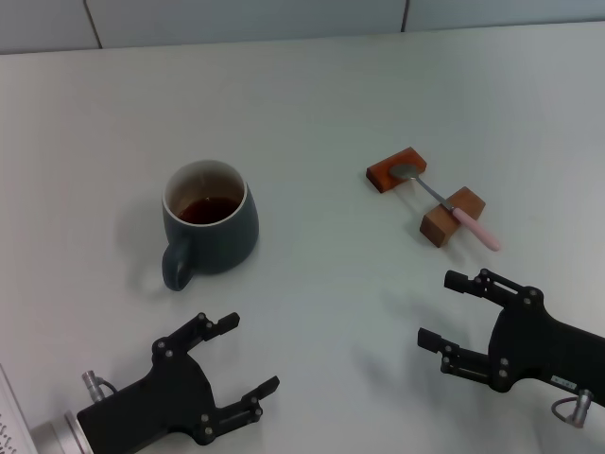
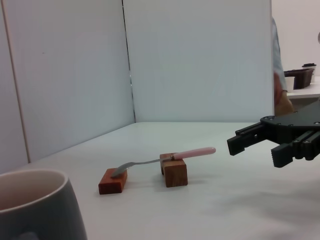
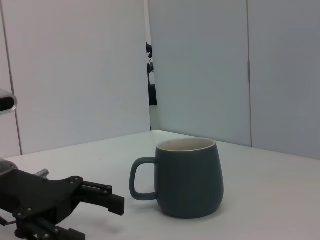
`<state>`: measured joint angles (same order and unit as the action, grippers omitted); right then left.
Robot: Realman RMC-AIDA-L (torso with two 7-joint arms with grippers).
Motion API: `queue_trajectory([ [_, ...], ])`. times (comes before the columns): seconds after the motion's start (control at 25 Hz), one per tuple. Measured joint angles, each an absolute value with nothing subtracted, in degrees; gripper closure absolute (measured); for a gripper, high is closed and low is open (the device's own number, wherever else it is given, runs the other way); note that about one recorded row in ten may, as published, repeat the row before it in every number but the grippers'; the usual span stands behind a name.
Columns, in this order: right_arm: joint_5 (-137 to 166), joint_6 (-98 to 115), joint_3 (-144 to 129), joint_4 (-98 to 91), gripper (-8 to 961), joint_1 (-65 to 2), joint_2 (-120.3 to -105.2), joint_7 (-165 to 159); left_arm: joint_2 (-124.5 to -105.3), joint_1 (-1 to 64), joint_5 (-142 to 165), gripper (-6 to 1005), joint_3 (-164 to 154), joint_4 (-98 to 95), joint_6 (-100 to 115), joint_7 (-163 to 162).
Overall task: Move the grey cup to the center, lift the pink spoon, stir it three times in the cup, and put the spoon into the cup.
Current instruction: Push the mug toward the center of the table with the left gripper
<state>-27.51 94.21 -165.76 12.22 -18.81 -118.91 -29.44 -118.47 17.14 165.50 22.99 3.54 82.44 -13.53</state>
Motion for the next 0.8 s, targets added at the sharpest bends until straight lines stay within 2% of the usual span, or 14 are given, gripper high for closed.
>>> queue_trajectory([
  [0.4,-27.51,94.21,-165.76,12.22,165,-18.81,-118.91,-29.44,-118.37,17.10,165.18,186,23.36,3.54,84.18,-13.50],
  [0.64,-27.51,94.21,-165.76,12.22,165,-18.81,-118.91,-29.45,-118.03,16.90,164.24,198,32.21,-3.12,99.06,-12.16],
  [0.8,-27.51,94.28,-165.76,12.22,165,-18.81,-118.91,-29.51,-118.14,15.77,162.50,379,42.66,-4.49,101.65,-7.88],
])
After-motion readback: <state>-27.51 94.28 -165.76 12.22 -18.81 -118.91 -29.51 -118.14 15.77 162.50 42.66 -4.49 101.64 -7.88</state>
